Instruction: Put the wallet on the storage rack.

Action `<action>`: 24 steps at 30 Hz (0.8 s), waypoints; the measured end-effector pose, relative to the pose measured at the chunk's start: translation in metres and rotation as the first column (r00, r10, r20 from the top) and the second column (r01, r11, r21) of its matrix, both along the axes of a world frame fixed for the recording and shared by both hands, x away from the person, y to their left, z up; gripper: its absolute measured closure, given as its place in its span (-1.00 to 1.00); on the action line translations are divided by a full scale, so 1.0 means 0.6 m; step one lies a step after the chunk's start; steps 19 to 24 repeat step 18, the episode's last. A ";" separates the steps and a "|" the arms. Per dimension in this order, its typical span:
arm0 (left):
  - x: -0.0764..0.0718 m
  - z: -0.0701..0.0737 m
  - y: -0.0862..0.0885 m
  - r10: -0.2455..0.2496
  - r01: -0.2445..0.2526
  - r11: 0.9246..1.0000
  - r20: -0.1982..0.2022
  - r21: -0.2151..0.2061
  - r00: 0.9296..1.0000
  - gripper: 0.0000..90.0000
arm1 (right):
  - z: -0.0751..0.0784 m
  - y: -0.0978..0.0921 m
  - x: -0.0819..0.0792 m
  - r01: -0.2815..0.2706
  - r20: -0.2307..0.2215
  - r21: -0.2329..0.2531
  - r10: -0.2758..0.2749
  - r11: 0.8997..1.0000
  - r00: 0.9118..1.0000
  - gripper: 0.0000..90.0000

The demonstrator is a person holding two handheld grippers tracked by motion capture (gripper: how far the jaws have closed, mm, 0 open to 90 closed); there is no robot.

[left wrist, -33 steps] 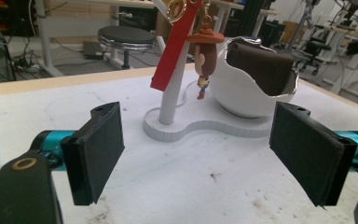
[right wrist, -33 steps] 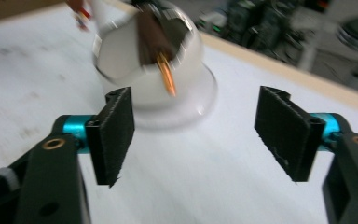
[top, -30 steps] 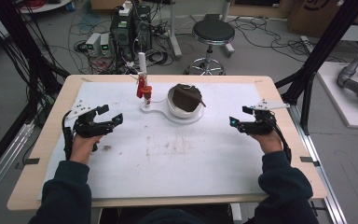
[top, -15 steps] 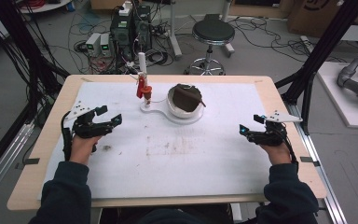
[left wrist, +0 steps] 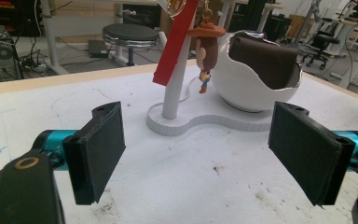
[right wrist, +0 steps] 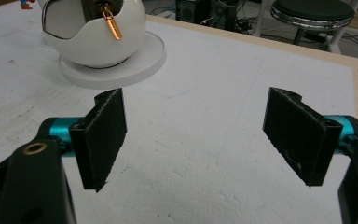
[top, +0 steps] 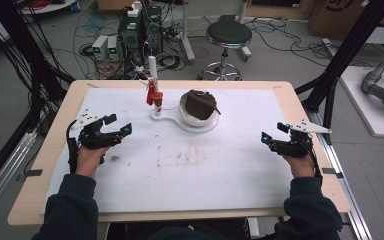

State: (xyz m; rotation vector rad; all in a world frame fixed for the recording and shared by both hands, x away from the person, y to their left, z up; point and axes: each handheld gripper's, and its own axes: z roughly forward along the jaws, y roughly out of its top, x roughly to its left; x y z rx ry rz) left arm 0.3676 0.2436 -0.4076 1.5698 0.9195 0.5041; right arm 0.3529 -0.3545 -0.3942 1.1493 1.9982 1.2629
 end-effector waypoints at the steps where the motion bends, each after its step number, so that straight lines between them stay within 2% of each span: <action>1: 0.000 0.000 0.000 0.000 0.000 1.000 -0.001 0.000 1.000 -0.59 | -0.001 0.000 0.000 -0.001 -0.002 -0.005 0.001 1.000 1.000 -0.51; 24: 0.002 -0.003 -0.001 0.000 -0.001 1.000 -0.011 -0.008 1.000 -0.59 | -0.004 0.002 0.003 -0.010 -0.006 -0.017 0.010 1.000 1.000 -0.51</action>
